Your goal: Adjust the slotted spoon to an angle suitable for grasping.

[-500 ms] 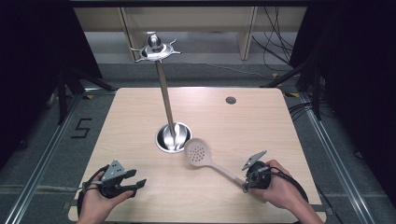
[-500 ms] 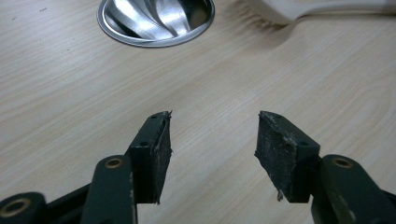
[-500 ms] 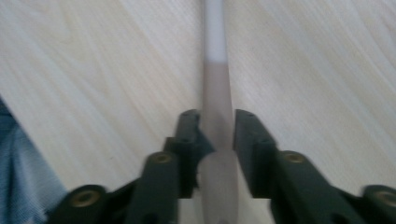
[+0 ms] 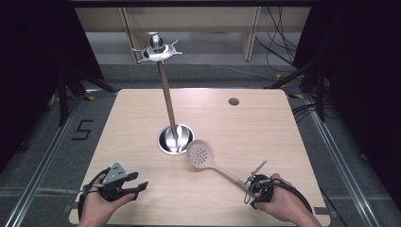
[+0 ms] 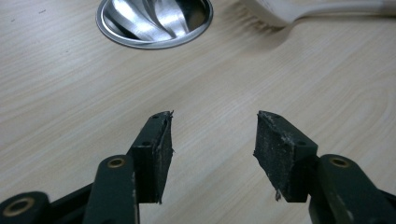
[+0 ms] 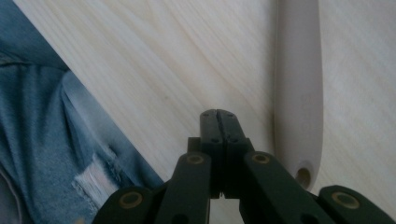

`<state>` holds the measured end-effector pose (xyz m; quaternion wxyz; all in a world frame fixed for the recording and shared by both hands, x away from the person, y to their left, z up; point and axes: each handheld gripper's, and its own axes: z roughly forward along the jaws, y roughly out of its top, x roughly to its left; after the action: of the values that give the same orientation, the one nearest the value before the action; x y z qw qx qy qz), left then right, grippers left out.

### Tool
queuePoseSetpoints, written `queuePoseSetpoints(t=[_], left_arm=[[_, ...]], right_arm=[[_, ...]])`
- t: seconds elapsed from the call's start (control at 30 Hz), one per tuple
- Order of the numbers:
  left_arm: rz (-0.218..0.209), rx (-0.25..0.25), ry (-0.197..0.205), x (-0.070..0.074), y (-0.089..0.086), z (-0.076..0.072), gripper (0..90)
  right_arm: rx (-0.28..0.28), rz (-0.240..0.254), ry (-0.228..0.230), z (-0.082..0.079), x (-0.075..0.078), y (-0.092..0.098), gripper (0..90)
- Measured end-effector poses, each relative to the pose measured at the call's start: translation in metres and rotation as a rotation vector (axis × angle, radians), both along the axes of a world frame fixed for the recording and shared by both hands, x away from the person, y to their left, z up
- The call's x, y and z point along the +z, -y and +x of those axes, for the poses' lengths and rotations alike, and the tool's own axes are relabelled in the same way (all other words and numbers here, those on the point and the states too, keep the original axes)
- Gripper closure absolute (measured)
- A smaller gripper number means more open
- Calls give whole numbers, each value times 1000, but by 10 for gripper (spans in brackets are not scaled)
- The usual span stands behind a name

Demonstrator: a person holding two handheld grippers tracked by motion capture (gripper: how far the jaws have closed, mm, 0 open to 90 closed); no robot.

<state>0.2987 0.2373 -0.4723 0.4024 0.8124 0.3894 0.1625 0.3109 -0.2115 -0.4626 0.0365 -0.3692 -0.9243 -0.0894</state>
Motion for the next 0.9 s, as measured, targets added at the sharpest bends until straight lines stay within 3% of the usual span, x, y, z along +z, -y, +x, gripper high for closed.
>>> queuePoseSetpoints(t=[0.03,0.13,0.2,0.43,0.53,0.57,0.6,0.63,0.83,0.9], left_arm=[[-18,5,0,0,0,-1,455],[5,1,7,2,-2,-2,456],[-3,1,6,2,-1,-1,456],[-12,-6,1,1,0,0,456],[-10,-5,0,1,0,0,456],[-8,-7,-1,1,0,0,456],[-9,-7,-3,1,0,0,455],[-7,-8,-5,1,-1,0,455],[-12,1,-7,1,0,-1,454],[-28,4,-13,1,1,-1,454]], right_arm=[[-14,-16,-4,0,-1,1,900],[-43,-42,-9,3,-5,4,900],[-62,-58,-14,4,-5,4,900],[-103,-65,-75,6,-11,6,900],[-141,-80,-67,8,-10,6,900],[-102,-80,-36,10,-11,10,900],[-157,-77,-80,9,-10,8,900],[-128,-76,-36,12,-11,13,900],[-178,-85,-16,22,-8,20,900],[-219,-86,-8,27,-7,24,900]])
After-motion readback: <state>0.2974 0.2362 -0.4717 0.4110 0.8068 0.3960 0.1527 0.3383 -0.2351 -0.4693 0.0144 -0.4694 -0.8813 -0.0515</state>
